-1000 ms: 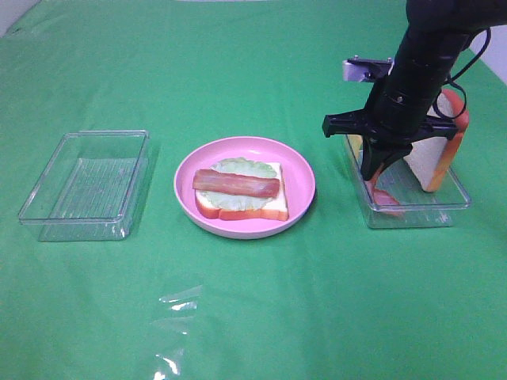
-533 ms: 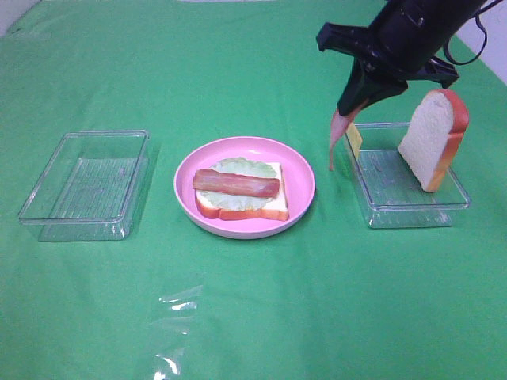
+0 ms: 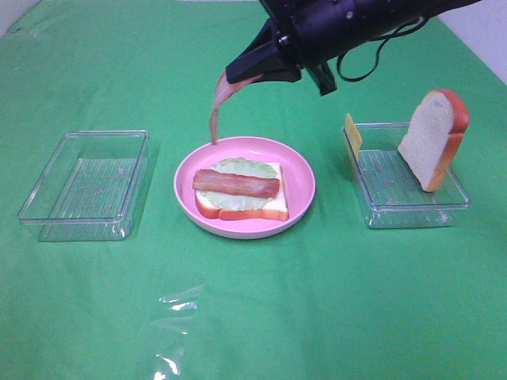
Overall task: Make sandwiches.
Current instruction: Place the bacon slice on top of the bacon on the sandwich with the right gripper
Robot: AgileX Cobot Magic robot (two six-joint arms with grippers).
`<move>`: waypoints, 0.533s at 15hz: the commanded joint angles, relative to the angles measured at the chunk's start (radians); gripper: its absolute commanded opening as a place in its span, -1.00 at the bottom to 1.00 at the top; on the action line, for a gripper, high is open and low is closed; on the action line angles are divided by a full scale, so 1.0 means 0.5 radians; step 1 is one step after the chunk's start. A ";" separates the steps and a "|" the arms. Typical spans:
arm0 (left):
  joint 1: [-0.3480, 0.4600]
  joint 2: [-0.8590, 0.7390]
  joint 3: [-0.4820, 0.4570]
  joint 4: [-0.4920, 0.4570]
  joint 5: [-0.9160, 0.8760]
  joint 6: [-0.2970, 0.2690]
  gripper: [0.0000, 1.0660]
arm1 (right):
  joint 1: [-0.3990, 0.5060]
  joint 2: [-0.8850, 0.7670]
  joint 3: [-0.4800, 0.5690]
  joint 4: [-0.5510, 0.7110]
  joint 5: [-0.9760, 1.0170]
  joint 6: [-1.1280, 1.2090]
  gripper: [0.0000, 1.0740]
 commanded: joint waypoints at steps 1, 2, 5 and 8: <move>0.006 -0.036 0.006 -0.012 -0.004 -0.008 0.88 | 0.066 0.126 -0.002 0.224 -0.054 -0.172 -1.00; 0.006 -0.036 0.006 -0.012 -0.004 -0.008 0.88 | 0.106 0.194 -0.006 0.280 -0.088 -0.224 -1.00; 0.006 -0.036 0.006 -0.014 -0.004 -0.008 0.88 | 0.130 0.502 -0.222 0.320 -0.064 -0.236 -1.00; 0.006 -0.036 0.006 -0.014 -0.004 -0.008 0.88 | 0.128 0.628 -0.308 0.316 -0.064 -0.230 -1.00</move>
